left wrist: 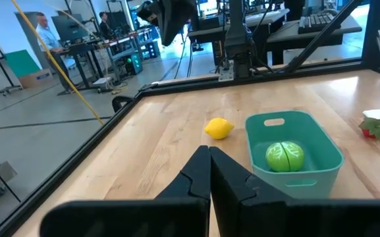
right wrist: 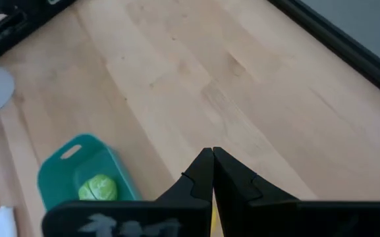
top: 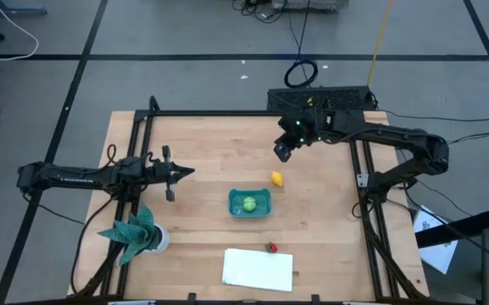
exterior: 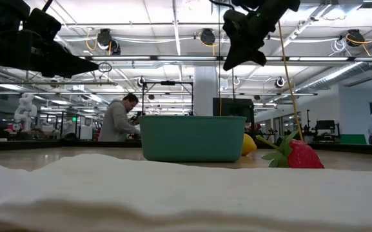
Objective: Pick and placing Produce into tupperware
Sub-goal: Put the lemon into the green bin
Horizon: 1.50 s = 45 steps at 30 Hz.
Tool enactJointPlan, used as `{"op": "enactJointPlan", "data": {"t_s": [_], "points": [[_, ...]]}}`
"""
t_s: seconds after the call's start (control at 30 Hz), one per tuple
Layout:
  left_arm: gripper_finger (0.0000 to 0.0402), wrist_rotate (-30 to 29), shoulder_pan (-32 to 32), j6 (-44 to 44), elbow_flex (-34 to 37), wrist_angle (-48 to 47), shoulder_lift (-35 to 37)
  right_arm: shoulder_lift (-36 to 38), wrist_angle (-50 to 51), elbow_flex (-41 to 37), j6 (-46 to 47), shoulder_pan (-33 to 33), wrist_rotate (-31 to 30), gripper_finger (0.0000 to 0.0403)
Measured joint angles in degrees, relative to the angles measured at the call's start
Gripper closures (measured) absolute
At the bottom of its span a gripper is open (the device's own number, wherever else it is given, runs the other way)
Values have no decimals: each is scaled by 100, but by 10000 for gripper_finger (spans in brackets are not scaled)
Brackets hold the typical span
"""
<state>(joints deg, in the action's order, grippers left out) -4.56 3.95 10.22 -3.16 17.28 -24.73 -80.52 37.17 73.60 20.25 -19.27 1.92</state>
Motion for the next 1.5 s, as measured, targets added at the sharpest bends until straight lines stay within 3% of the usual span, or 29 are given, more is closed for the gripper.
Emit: {"op": "enactJointPlan", "data": {"t_s": [0.4, 1.17, 1.33, 1.5], "points": [[401, 0, 0, 0, 0, -79, 0, -630, 1301, 440, 452, -26, 284, 403], [401, -1, 0, 2, 0, -129, 0, -1408, 1495, 435, 245, 106, 461, 401], [400, -1, 0, 9, 0, -132, 0, -1404, 1545, 435, -22, 174, 458, 373], [401, -1, 0, 11, 0, -136, 0, -1404, 1457, 433, -265, 308, 462, 308]]}}
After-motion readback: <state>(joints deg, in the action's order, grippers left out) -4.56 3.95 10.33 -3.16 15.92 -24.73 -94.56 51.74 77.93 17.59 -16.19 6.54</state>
